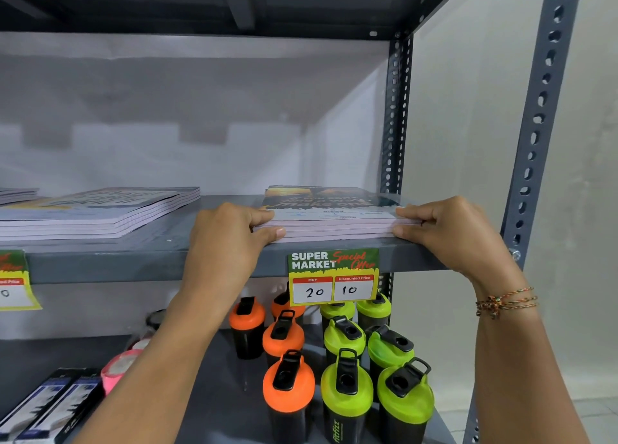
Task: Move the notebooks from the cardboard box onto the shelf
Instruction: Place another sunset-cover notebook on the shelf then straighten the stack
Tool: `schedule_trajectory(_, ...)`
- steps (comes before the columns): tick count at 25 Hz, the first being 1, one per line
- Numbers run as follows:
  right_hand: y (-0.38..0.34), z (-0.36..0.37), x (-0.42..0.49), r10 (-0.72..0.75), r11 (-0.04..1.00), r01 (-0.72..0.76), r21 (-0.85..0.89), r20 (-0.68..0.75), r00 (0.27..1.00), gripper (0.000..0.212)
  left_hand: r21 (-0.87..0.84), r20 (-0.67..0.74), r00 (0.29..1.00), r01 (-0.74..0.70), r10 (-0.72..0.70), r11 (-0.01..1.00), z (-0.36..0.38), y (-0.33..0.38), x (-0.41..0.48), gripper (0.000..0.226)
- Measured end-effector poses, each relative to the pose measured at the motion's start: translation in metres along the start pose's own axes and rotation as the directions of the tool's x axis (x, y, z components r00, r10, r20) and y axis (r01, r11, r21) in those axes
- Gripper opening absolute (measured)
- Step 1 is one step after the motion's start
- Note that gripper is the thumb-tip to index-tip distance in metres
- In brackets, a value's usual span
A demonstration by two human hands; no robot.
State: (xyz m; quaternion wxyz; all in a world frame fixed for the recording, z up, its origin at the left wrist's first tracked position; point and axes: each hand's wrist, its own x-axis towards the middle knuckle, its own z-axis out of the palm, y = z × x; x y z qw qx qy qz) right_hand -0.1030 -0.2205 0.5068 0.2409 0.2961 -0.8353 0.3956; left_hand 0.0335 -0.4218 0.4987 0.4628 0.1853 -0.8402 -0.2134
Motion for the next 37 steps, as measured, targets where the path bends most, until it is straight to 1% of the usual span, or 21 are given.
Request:
schedule_trajectory(6, 0.0, -0.001, 0.002, 0.023, 1.0, -0.023, -0.013, 0.02, 1.0, 0.035, 0.016, 0.019, 1.0, -0.013, 0.013, 1.0, 0.0, 0.0, -0.001, 0.037)
schedule_trajectory(10, -0.002, -0.002, 0.003, 0.035, 0.999, -0.034, -0.027, 0.053, 0.998, 0.039, 0.035, 0.125, 0.992, -0.002, -0.003, 0.999, -0.005, -0.005, 0.005, 0.042)
schedule_trajectory(12, -0.003, -0.002, 0.004, 0.042, 0.999, -0.041, -0.025, 0.048, 0.998, 0.039, 0.044, 0.15, 0.989, 0.0, -0.006, 0.999, -0.007, -0.006, 0.007, 0.041)
schedule_trajectory(19, -0.006, 0.001, 0.001, 0.025, 0.999, -0.024, -0.021, 0.029, 0.999, 0.039, 0.034, 0.165, 0.986, 0.0, -0.006, 0.999, -0.009, -0.01, 0.01, 0.04)
schedule_trajectory(22, -0.003, 0.0, 0.0, 0.003, 0.999, -0.002, -0.038, 0.029, 1.0, 0.042, 0.053, 0.162, 0.987, -0.01, 0.001, 0.999, -0.009, -0.01, 0.008, 0.042)
schedule_trajectory(23, -0.005, 0.0, -0.001, -0.013, 0.999, 0.014, -0.046, 0.035, 0.999, 0.045, 0.074, 0.152, 0.988, -0.028, 0.016, 0.997, -0.009, -0.009, 0.008, 0.044)
schedule_trajectory(25, -0.011, 0.006, -0.005, -0.123, 0.984, 0.128, -0.127, 0.05, 0.991, 0.051, 0.141, 0.162, 0.982, -0.123, 0.099, 0.982, -0.006, -0.005, 0.008, 0.052)
schedule_trajectory(27, -0.023, 0.014, -0.005, -0.252, 0.946, 0.269, -0.183, 0.109, 0.962, 0.051, 0.175, 0.247, 0.946, -0.257, 0.21, 0.951, -0.002, 0.002, 0.013, 0.056)
schedule_trajectory(28, -0.028, 0.019, -0.003, -0.292, 0.932, 0.313, -0.183, 0.13, 0.947, 0.049, 0.176, 0.305, 0.92, -0.309, 0.247, 0.935, 0.0, 0.007, 0.016, 0.055)
schedule_trajectory(29, -0.033, 0.022, -0.003, -0.305, 0.928, 0.329, -0.174, 0.15, 0.94, 0.045, 0.178, 0.357, 0.893, -0.353, 0.274, 0.919, 0.003, 0.011, 0.019, 0.051)
schedule_trajectory(31, -0.038, 0.026, -0.006, -0.305, 0.933, 0.324, -0.158, 0.133, 0.943, 0.038, 0.192, 0.426, 0.856, -0.404, 0.295, 0.895, 0.006, 0.015, 0.023, 0.044)
schedule_trajectory(32, -0.037, 0.028, -0.007, -0.31, 0.933, 0.325, -0.152, 0.119, 0.943, 0.036, 0.2, 0.438, 0.852, -0.403, 0.287, 0.893, 0.006, 0.015, 0.025, 0.043)
schedule_trajectory(33, -0.038, 0.027, -0.004, -0.274, 0.941, 0.295, -0.168, 0.14, 0.952, 0.034, 0.2, 0.444, 0.851, -0.4, 0.281, 0.895, 0.008, 0.014, 0.026, 0.042)
schedule_trajectory(35, -0.043, 0.023, 0.001, -0.245, 0.951, 0.265, -0.159, 0.136, 0.96, 0.033, 0.203, 0.446, 0.848, -0.407, 0.287, 0.89, 0.01, 0.011, 0.026, 0.042)
schedule_trajectory(36, -0.044, 0.024, -0.004, -0.272, 0.946, 0.286, -0.152, 0.109, 0.956, 0.031, 0.208, 0.448, 0.842, -0.425, 0.3, 0.881, 0.008, 0.012, 0.025, 0.042)
schedule_trajectory(37, -0.046, 0.027, -0.016, -0.362, 0.909, 0.369, -0.193, 0.071, 0.929, 0.027, 0.201, 0.433, 0.839, -0.446, 0.329, 0.872, 0.008, 0.011, 0.025, 0.044)
